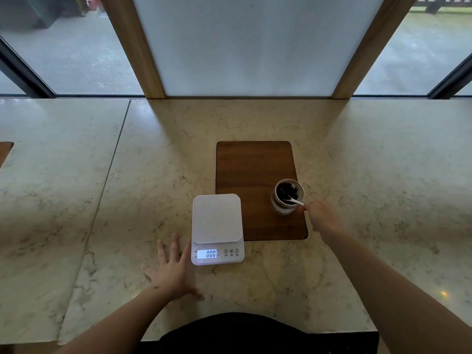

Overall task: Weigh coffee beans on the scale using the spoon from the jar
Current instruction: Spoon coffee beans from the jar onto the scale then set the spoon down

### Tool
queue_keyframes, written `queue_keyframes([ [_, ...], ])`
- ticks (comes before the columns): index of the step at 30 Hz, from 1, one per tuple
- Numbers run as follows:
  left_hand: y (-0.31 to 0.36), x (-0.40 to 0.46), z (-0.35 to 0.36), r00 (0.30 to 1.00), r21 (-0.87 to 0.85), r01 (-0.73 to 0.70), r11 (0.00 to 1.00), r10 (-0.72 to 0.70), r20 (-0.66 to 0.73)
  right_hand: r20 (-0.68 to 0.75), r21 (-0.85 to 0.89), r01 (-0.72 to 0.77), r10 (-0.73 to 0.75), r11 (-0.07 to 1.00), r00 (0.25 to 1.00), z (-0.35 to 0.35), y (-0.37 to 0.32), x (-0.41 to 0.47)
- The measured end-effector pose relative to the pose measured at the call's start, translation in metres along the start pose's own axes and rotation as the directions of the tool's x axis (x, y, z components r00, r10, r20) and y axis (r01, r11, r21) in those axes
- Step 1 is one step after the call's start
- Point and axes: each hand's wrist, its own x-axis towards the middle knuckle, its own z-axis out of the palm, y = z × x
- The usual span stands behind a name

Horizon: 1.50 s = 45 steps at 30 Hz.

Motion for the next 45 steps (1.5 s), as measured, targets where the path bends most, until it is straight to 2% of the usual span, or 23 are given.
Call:
queue_keyframes([
  [10,0.001,-0.003,-0.001,1.0,-0.005,-0.01,1.0,0.01,0.013,-0.002,0.011,-0.011,0.011,1.0,1.0,0.0,0.009,0.002],
  [23,-0.001,0.001,0.001,1.0,0.008,-0.009,1.0,0.009,0.015,0.019,0.172,-0.069,0.067,0.983,0.998,0.003,0.014,-0.007],
  [32,0.0,-0.001,0.0,1.0,0.017,-0.003,1.0,0.003,0.001,0.04,0.211,-0.118,0.113,0.97,0.993,0.003,0.014,-0.011],
  [38,-0.001,-0.002,0.0,1.0,0.009,-0.004,1.0,0.004,-0.008,0.132,0.359,-0.112,0.069,0.926,0.989,-0.001,0.022,-0.01],
  [42,0.0,-0.003,0.0,1.0,0.012,-0.007,1.0,0.007,-0.006,0.077,0.323,-0.17,0.153,0.931,0.985,0.0,0.022,-0.005],
  [45,0.0,-0.003,-0.001,1.0,0.009,-0.012,1.0,0.012,0.0,0.052,0.3,-0.159,0.15,0.941,0.987,-0.001,0.022,-0.003],
])
